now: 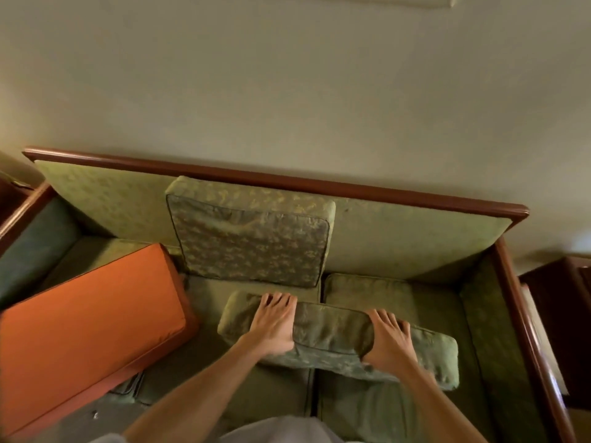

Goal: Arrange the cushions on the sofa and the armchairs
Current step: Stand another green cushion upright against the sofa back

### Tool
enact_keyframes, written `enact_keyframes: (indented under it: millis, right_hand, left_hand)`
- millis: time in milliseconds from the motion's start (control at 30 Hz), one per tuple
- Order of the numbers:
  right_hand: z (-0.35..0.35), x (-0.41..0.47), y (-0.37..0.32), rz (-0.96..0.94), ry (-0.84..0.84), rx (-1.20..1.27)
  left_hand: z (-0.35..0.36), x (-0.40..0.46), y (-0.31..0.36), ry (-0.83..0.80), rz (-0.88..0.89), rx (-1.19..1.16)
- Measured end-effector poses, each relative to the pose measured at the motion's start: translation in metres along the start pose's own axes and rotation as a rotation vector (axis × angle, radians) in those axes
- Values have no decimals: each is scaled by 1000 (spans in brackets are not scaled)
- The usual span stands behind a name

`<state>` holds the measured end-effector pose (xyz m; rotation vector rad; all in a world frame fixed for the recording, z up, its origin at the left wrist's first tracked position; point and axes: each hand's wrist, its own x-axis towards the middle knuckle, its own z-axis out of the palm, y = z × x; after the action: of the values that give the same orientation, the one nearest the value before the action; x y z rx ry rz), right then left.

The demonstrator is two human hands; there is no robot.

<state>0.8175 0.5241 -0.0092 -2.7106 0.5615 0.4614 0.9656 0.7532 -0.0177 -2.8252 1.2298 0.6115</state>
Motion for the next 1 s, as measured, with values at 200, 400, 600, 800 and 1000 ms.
enact_keyframes:
  millis: [200, 400, 600, 800, 1000]
  right_hand:
    - [-19, 28, -41, -60, 8, 44]
    - [-44, 95, -95, -119, 5, 111]
    - [-42, 187, -140, -153, -41, 79]
    - [-34, 289, -145, -48, -167, -12]
    - [-24, 314, -139, -32, -218, 6]
  left_hand:
    - [-29, 0, -59, 46, 18, -30]
    - [-74, 24, -127, 65, -11, -14]
    - [-75, 88, -199, -10, -122, -77]
    - [-74, 178, -244, -123, -164, -194]
    - [-59, 197, -256, -144, -161, -219]
